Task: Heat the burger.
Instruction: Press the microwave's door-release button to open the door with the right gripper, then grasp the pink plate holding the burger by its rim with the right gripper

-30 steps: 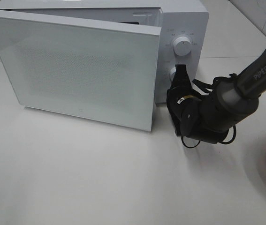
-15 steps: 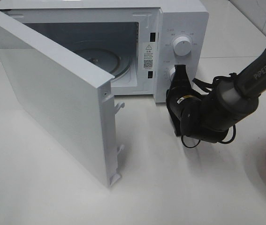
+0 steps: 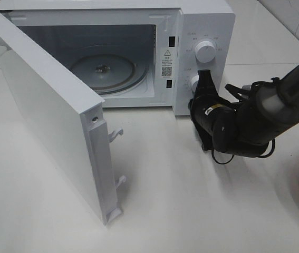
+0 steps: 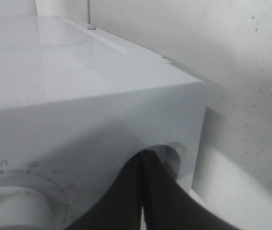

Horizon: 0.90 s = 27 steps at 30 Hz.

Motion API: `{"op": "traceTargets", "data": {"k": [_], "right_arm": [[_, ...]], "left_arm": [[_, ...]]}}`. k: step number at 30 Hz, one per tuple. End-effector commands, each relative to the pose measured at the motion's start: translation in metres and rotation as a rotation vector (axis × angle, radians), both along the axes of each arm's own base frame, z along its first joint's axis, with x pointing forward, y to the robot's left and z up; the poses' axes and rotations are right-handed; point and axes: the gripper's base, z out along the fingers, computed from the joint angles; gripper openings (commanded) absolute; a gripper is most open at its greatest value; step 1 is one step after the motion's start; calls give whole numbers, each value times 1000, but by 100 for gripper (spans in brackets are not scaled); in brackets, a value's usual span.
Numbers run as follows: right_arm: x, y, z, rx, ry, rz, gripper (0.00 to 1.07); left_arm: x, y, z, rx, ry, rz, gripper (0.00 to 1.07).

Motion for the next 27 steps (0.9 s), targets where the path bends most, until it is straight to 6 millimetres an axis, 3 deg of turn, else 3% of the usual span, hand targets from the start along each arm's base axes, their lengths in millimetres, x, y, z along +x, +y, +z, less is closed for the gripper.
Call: {"op": "traceTargets", "data": {"k": [1,4,12,15,17,20,22,27], "right_arm": [[7,-9,44,11,-240,4,0],[4,-10,43,9,-218,11,0],[-32,-17,38,-18,-35,123,0],[-36,-18,39,-21,-25,131,0],[-52,-24,47,-40,16,162,0],[-55,-25,50,-53,27,172,0],[-67,-28,58,-143,85,233,0],[-74,-30,70,-265,109,314,0]], "left_arm": [[-2,0,0,2,-26,3,100],[-2,0,0,3,-26,4,100],[-2,0,0,3,-26,4,100],[-2,0,0,3,-26,4,100],[-2,0,0,3,-26,4,100],[-2,0,0,3,-26,4,100],[-2,0,0,3,-26,4,100],[-2,0,0,3,-26,4,100]]}}
